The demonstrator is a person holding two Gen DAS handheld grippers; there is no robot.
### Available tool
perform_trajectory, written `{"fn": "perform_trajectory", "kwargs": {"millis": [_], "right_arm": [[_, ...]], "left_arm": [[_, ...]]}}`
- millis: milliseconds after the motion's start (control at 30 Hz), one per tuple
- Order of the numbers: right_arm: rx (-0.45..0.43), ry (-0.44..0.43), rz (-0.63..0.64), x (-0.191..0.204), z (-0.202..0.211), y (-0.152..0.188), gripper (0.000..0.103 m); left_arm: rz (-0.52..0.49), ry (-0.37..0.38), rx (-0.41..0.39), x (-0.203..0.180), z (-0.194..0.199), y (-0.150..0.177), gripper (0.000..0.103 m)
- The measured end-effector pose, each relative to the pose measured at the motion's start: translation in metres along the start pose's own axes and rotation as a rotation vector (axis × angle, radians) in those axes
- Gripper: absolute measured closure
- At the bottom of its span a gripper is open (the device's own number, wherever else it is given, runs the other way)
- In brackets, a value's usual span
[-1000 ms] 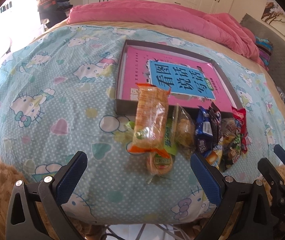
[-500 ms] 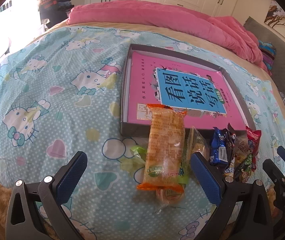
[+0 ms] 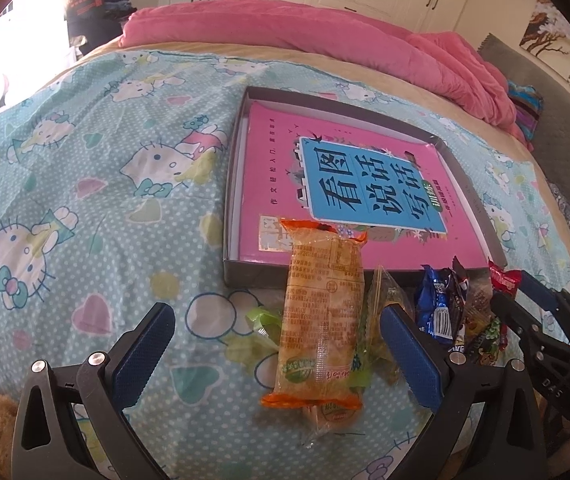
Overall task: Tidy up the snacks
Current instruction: 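Grasp the orange bread pastry with left tool while right tool grasps red wafer stick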
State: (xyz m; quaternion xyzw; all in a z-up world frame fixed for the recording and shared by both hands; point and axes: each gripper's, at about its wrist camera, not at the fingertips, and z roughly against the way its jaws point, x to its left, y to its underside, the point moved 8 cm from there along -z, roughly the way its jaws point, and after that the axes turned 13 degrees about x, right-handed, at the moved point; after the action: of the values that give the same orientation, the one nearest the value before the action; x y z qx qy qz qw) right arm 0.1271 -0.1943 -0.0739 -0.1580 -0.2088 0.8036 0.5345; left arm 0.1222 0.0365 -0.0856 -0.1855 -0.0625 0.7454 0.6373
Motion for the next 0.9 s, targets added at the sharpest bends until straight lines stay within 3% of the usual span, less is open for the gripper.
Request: {"fn": "perform_trajectory", "kwargs": {"millis": [167, 267, 367, 467, 533, 600, 700, 900], "right_arm": [[0.010, 0.006, 0.019, -0.001, -0.008, -0.002, 0.060], [0.013, 0.006, 0.023, -0.003, -0.011, -0.004, 0.070], [0.012, -0.010, 0.022, -0.005, -0.013, -0.005, 0.073], [-0.001, -0.019, 0.018, -0.007, -0.010, -0.006, 0.079], [-0.017, -0.026, 0.006, -0.010, -0.006, -0.007, 0.081], [-0.029, -0.039, -0.010, -0.013, -0.003, -0.008, 0.082], [-0.046, -0.073, -0.050, -0.020, 0.004, -0.010, 0.083], [-0.106, -0.134, -0.120, -0.030, 0.023, -0.017, 0.084]], "left_arm": [[-0.002, -0.001, 0.015, 0.000, -0.005, -0.001, 0.009], [-0.004, 0.010, 0.029, -0.001, -0.008, 0.000, 0.020], [-0.004, 0.030, 0.040, -0.003, -0.012, -0.001, 0.029], [-0.020, 0.030, 0.039, -0.005, -0.014, -0.002, 0.041], [-0.038, 0.024, 0.037, -0.008, -0.014, -0.003, 0.058], [-0.045, 0.034, 0.044, -0.010, -0.014, -0.002, 0.066], [-0.044, 0.045, 0.038, -0.009, -0.011, -0.003, 0.068], [-0.035, 0.114, -0.074, -0.008, 0.021, -0.011, 0.069]]}}
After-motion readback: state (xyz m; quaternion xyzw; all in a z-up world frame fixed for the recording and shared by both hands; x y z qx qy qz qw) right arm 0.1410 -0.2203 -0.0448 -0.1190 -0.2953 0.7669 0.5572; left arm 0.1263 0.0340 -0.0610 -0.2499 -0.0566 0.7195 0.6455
